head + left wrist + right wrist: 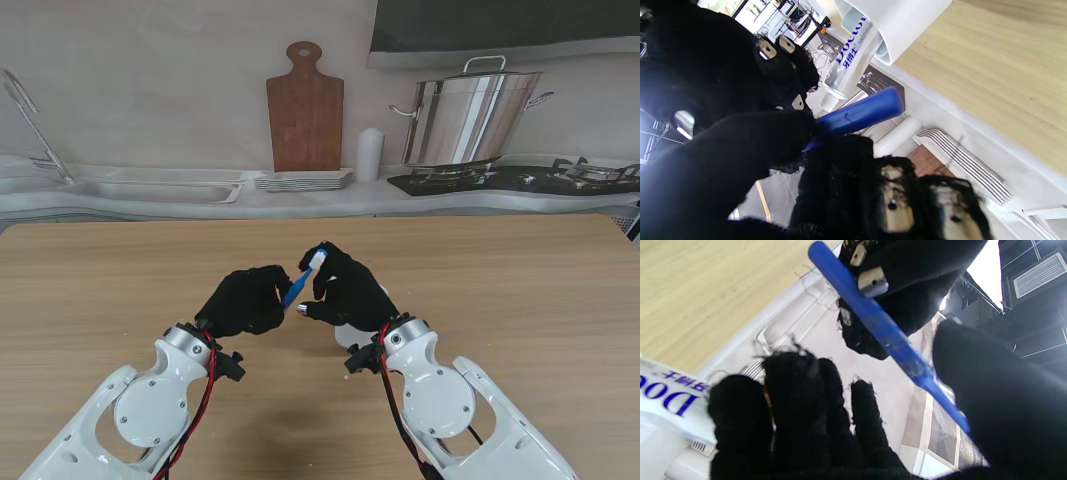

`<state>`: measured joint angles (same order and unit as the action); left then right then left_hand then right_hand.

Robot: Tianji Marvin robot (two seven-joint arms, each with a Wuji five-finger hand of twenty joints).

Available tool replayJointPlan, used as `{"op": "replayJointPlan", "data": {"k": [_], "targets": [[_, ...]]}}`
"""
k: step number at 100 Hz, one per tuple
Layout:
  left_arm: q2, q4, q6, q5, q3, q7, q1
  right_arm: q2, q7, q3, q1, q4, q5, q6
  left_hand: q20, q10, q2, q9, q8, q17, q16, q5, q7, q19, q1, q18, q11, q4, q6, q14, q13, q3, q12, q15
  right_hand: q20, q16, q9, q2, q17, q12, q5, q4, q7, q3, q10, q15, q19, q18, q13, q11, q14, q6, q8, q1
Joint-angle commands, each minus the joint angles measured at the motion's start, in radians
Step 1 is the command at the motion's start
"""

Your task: Organize toothpaste and toothbrush

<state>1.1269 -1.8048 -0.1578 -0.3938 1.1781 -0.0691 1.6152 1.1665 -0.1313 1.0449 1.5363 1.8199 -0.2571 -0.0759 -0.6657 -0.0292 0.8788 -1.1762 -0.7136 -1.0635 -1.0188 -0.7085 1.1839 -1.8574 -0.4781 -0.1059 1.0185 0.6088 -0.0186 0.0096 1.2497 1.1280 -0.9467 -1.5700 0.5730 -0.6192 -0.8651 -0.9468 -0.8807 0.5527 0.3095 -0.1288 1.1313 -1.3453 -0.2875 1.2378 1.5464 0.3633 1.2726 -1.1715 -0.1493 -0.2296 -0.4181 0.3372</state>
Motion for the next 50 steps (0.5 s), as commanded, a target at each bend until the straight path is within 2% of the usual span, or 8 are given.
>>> {"op": "replayJointPlan", "data": {"k": [1,29,38,43,50], "targets": [[0.008,-0.006,0.005,0.006,-0.003,0.018,-0.001,0.01,0.007,-0.006,0.013,0.01,0.007,0.003,-0.001,-0.073,-0.016,-0.064,-0.01,-0.031,0.01,-0.074,0.05,-0.227,-0.071,0.041,0.007,0.01,-0.045,-0.016,0.018,0.091,-0.011,-0.052,0.016,0.0,-0.025,0.028,-0.018,0.011,0.023,0.002,0.017,-0.007,-0.015,0.006,0.015,0.001,0.035,-0.017,0.055,-0.009,-0.008,0.043],[0.01,0.003,-0.002,0.007,-0.02,0.012,-0.012,0.013,-0.006,-0.015,0.008,0.009,0.004,0.003,0.0,-0.073,-0.015,-0.064,-0.009,-0.031,0.012,-0.075,0.049,-0.228,-0.071,0.041,0.007,0.008,-0.042,-0.016,0.018,0.09,-0.01,-0.052,0.016,0.001,-0.036,0.068,-0.036,0.012,0.034,0.011,0.027,-0.004,-0.014,0.008,0.01,-0.002,0.041,-0.023,0.06,-0.001,-0.019,0.07],[0.01,0.006,-0.002,0.008,-0.025,0.012,-0.015,0.014,-0.006,-0.018,0.008,0.01,0.011,0.0,0.0,-0.072,-0.015,-0.064,-0.009,-0.031,0.012,-0.074,0.049,-0.228,-0.071,0.041,0.007,0.007,-0.043,-0.016,0.018,0.089,-0.01,-0.052,0.017,-0.001,-0.045,0.149,-0.041,0.01,0.051,0.028,0.034,-0.01,-0.012,0.015,0.008,-0.003,0.041,-0.021,0.063,0.014,-0.026,0.092],[0.01,0.008,-0.001,0.009,-0.027,0.013,-0.017,0.016,-0.009,-0.021,0.009,0.009,0.023,-0.006,0.0,-0.072,-0.016,-0.064,-0.009,-0.031,0.012,-0.074,0.049,-0.228,-0.072,0.041,0.007,0.006,-0.043,-0.016,0.018,0.089,-0.01,-0.052,0.018,-0.01,-0.057,0.17,-0.049,-0.026,0.065,-0.007,0.036,-0.016,-0.018,0.031,0.006,0.003,0.041,-0.021,0.066,0.019,-0.032,0.127],[0.01,0.012,0.001,0.011,-0.029,0.015,-0.021,0.019,-0.013,-0.024,0.011,0.01,0.036,-0.009,0.001,-0.073,-0.017,-0.063,-0.01,-0.031,0.012,-0.072,0.049,-0.228,-0.072,0.041,0.007,0.005,-0.044,-0.016,0.018,0.088,-0.01,-0.052,0.02,-0.02,-0.073,0.169,-0.061,-0.048,0.085,-0.028,0.04,-0.033,-0.024,0.046,0.005,0.002,0.041,-0.028,0.069,0.025,-0.037,0.145]]}}
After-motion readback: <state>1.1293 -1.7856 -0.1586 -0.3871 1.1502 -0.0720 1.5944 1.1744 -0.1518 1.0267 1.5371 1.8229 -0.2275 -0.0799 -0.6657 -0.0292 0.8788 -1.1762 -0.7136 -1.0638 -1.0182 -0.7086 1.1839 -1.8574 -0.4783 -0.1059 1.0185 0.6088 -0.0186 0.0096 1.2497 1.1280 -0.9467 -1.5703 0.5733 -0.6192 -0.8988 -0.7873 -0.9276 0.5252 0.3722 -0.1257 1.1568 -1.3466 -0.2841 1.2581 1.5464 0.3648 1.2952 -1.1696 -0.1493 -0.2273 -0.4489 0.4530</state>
